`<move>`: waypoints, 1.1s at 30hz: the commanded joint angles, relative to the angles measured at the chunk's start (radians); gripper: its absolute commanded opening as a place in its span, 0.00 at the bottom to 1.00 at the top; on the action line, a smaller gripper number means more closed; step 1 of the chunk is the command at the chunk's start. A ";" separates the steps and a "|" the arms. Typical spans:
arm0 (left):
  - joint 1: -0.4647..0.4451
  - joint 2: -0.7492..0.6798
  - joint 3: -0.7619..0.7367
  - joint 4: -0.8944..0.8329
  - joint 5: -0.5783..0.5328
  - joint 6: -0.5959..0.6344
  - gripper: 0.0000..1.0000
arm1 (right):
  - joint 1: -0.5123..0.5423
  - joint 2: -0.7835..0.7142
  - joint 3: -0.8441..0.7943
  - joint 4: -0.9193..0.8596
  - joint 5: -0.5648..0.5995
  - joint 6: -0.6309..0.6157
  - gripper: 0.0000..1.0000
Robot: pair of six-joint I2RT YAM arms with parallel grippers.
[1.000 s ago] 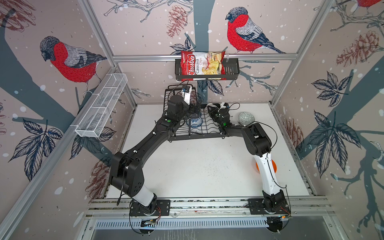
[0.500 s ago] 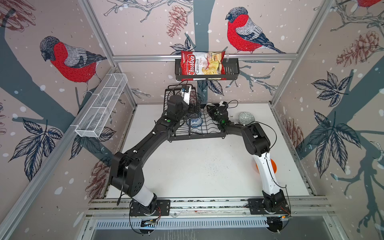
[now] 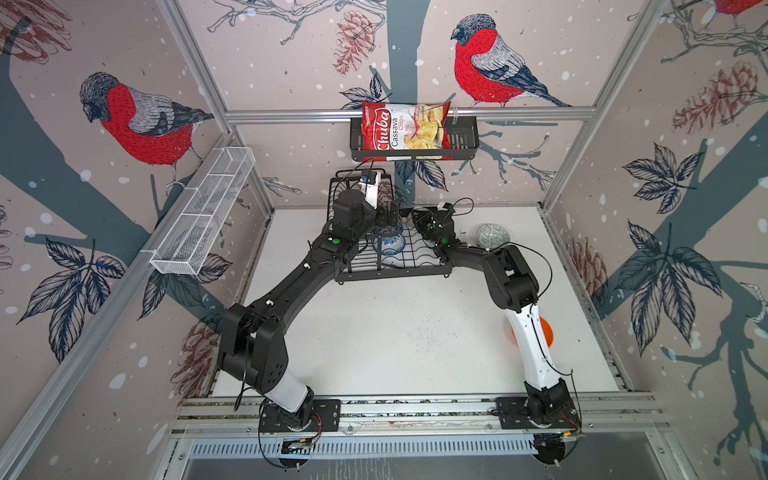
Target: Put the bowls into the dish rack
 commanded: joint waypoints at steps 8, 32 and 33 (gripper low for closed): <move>0.006 -0.002 -0.002 0.013 0.003 -0.010 0.98 | -0.003 -0.006 0.006 -0.080 0.000 -0.009 0.19; 0.014 -0.004 -0.002 0.016 0.012 -0.019 0.98 | -0.017 -0.053 0.013 -0.107 0.002 -0.049 0.35; 0.015 -0.004 -0.003 0.016 0.013 -0.021 0.98 | -0.017 -0.055 0.013 -0.108 0.002 -0.049 0.35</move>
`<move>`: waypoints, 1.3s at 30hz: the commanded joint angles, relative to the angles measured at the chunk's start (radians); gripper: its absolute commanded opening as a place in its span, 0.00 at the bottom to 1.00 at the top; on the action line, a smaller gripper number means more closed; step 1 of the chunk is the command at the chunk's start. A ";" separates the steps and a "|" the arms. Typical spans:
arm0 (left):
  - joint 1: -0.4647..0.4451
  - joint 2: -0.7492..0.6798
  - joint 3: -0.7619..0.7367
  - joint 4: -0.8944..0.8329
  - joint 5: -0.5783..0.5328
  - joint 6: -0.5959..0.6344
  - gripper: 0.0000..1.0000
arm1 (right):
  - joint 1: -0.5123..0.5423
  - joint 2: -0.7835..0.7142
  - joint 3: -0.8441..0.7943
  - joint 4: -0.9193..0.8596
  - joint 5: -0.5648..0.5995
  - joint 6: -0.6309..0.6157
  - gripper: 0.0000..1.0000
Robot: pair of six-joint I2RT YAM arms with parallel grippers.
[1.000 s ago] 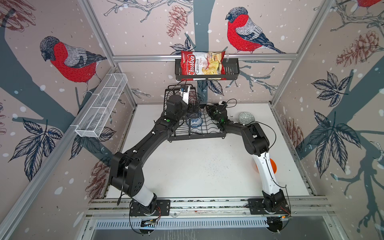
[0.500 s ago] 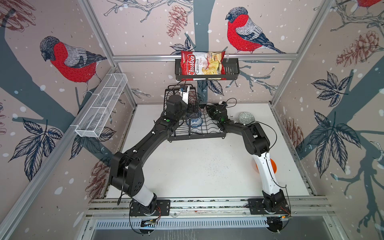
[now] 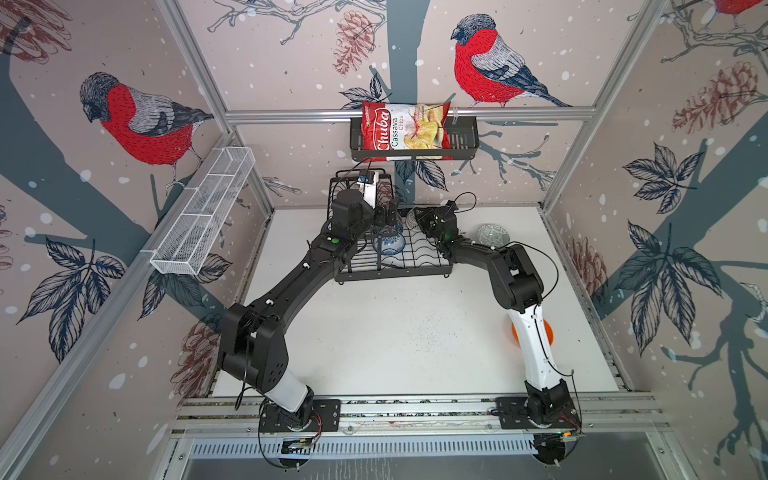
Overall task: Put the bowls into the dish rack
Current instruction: 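Open the right gripper and draw it back from the rack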
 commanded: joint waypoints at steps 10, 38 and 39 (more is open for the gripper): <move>0.005 -0.006 -0.001 0.014 0.010 -0.014 0.99 | 0.003 -0.042 -0.017 0.001 0.004 -0.019 0.37; 0.019 -0.037 -0.018 0.040 0.051 -0.064 0.98 | -0.017 -0.479 -0.338 -0.152 0.133 -0.346 0.75; 0.019 -0.037 -0.021 0.044 0.056 -0.068 0.98 | -0.019 -0.500 -0.350 -0.165 0.145 -0.364 0.76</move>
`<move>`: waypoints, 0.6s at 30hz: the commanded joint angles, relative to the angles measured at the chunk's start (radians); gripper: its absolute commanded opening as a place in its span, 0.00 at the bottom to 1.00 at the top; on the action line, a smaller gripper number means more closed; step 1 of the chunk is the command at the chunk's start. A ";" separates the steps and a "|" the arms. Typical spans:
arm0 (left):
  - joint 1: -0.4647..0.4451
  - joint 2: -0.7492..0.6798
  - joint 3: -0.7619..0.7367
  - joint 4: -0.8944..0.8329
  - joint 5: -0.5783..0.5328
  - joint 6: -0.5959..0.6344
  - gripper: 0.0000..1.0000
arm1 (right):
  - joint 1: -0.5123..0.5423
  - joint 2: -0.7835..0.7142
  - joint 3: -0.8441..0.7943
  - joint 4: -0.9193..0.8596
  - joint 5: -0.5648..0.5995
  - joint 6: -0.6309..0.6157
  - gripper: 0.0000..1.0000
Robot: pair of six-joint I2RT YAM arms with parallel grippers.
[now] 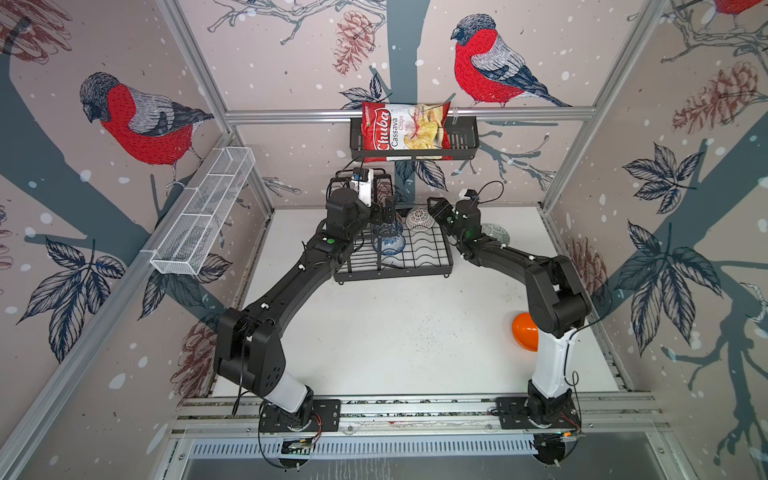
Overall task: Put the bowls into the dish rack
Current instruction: 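Open the right gripper and draw it back from the rack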
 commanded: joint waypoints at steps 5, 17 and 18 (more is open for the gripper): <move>-0.019 0.000 -0.006 0.039 0.043 -0.022 0.99 | -0.007 -0.135 -0.035 -0.213 0.141 -0.191 0.88; -0.212 0.040 -0.001 0.021 -0.012 0.064 0.98 | -0.116 -0.384 -0.238 -0.359 0.272 -0.259 1.00; -0.228 0.047 0.000 0.017 -0.021 0.073 0.98 | -0.132 -0.401 -0.260 -0.362 0.272 -0.257 1.00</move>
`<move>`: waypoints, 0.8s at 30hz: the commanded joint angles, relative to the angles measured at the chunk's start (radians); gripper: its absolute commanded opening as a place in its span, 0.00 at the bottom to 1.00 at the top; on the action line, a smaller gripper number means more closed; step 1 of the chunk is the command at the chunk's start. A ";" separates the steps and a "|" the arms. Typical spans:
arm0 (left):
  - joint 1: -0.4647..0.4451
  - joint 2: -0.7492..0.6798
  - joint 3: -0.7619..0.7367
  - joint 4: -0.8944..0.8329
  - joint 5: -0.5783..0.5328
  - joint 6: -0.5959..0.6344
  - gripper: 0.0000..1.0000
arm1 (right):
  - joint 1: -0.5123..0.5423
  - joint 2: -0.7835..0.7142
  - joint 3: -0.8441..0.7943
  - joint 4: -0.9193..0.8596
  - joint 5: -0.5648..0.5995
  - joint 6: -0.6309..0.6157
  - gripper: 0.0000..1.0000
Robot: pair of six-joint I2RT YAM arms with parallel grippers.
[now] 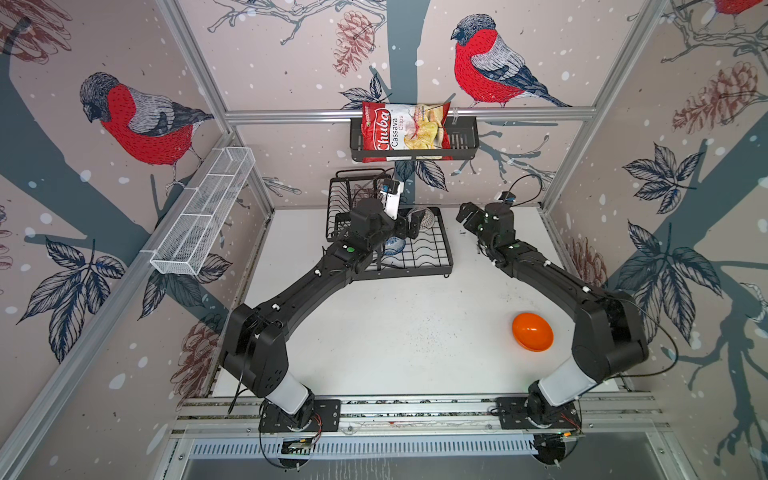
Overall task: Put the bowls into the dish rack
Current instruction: 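Open the right gripper and draw it back from the rack, then grasp the green-patterned bowl rim on the table with the right gripper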
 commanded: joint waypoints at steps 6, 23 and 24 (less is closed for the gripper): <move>-0.153 0.080 0.033 -0.017 -0.070 0.080 0.98 | -0.145 -0.086 -0.160 -0.035 0.001 -0.001 1.00; -0.296 0.226 0.102 -0.067 -0.139 0.116 0.98 | -0.287 0.207 -0.114 -0.007 -0.136 0.021 0.97; -0.296 0.230 0.107 -0.070 -0.137 0.113 0.98 | -0.290 0.215 -0.109 0.001 -0.147 0.022 0.95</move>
